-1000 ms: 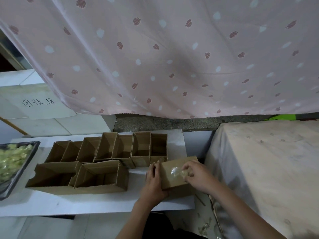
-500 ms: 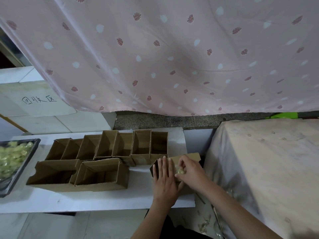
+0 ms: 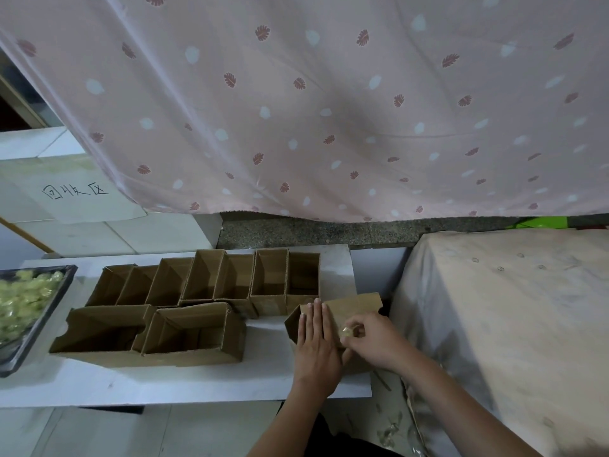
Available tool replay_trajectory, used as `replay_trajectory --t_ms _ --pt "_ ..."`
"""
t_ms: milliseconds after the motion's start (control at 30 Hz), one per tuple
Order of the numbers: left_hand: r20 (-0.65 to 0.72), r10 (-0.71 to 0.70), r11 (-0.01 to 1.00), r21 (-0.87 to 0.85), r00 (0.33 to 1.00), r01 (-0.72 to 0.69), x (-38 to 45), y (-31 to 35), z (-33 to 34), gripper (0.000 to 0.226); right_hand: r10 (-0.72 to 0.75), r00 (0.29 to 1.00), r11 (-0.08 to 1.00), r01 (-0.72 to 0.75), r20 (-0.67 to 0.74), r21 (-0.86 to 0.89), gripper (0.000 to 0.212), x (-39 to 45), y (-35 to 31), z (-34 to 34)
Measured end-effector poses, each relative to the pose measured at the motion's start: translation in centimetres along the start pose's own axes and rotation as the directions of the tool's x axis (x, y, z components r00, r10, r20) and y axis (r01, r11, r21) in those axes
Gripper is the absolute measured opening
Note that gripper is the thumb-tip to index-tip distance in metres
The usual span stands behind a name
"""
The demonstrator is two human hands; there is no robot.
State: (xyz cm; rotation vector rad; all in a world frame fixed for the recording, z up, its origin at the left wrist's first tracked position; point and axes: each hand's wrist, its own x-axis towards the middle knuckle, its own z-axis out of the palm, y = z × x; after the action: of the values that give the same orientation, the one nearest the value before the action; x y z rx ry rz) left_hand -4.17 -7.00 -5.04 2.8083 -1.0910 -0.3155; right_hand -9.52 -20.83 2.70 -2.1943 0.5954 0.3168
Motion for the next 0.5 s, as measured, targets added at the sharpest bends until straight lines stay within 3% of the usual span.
replay_trajectory --t_ms 167,333,500 --pt "-0.028 0.012 0.999 -0.031 1.0 -0.013 0.0 0.1 -0.1 0.084 0.008 0.995 0.998 -0.002 -0.095 0.066 0.028 -0.8 0.2 -0.5" --pt "-0.058 0.011 1.0 -0.028 0.998 -0.013 -0.2 0.4 -0.5 0.082 0.011 0.989 0.995 0.003 -0.146 0.101 0.025 -0.9 0.7 -1.0" --pt "-0.016 -0.011 1.0 -0.004 1.0 0.011 0.0 0.3 -0.6 0.084 0.023 0.985 0.992 -0.002 -0.169 0.125 0.039 -0.8 0.5 -1.3"
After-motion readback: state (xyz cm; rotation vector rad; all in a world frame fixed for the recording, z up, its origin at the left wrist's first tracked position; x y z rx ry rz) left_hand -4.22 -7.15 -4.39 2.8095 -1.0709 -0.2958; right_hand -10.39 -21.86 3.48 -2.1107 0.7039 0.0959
